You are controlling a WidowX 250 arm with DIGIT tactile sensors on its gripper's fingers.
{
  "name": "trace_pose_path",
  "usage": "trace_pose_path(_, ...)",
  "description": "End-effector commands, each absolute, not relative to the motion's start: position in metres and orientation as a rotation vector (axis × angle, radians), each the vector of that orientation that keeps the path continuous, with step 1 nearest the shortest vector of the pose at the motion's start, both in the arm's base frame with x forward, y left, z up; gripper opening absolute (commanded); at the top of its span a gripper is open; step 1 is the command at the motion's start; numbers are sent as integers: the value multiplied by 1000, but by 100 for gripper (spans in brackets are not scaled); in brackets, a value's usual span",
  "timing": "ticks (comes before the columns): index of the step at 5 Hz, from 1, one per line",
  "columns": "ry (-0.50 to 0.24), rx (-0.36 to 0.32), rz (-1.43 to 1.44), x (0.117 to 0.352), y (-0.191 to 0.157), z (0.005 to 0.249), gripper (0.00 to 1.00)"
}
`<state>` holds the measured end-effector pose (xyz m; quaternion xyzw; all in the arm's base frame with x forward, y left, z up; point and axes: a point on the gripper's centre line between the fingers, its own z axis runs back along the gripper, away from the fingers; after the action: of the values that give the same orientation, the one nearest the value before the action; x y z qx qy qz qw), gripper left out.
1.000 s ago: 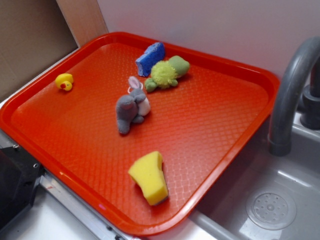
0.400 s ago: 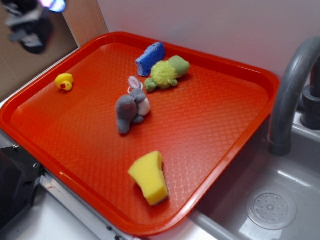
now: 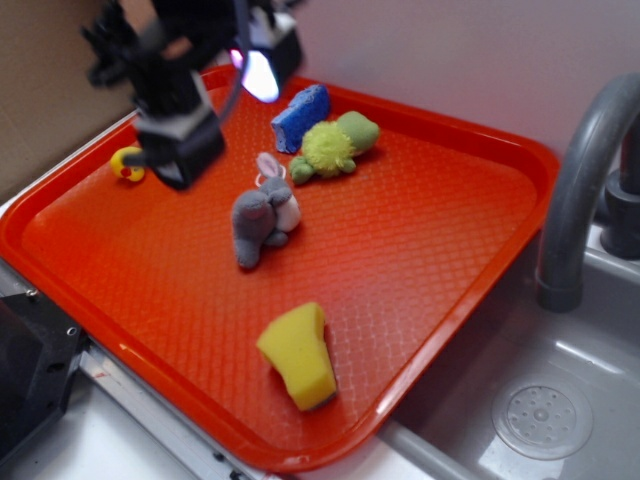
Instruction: Grab the green sponge.
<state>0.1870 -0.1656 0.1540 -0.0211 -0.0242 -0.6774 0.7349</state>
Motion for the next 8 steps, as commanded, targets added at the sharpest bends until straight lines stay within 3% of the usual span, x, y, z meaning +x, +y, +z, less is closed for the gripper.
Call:
trace_pose_path(1,47,-104,-1994,146,-183,120,100)
trace_pose_path(2,144,-78,-2172,143,-178,98,100)
trace_pose_path(4,204,-113,-2202,134,-193,54,100)
trace_pose_path(5,250,-103,-2197,128,-196,40,100)
trace_pose_path(7,270,-62,-2206,124,-192,14,100)
trace_pose_path(8,299,-25,-2239,122,-192,14,100)
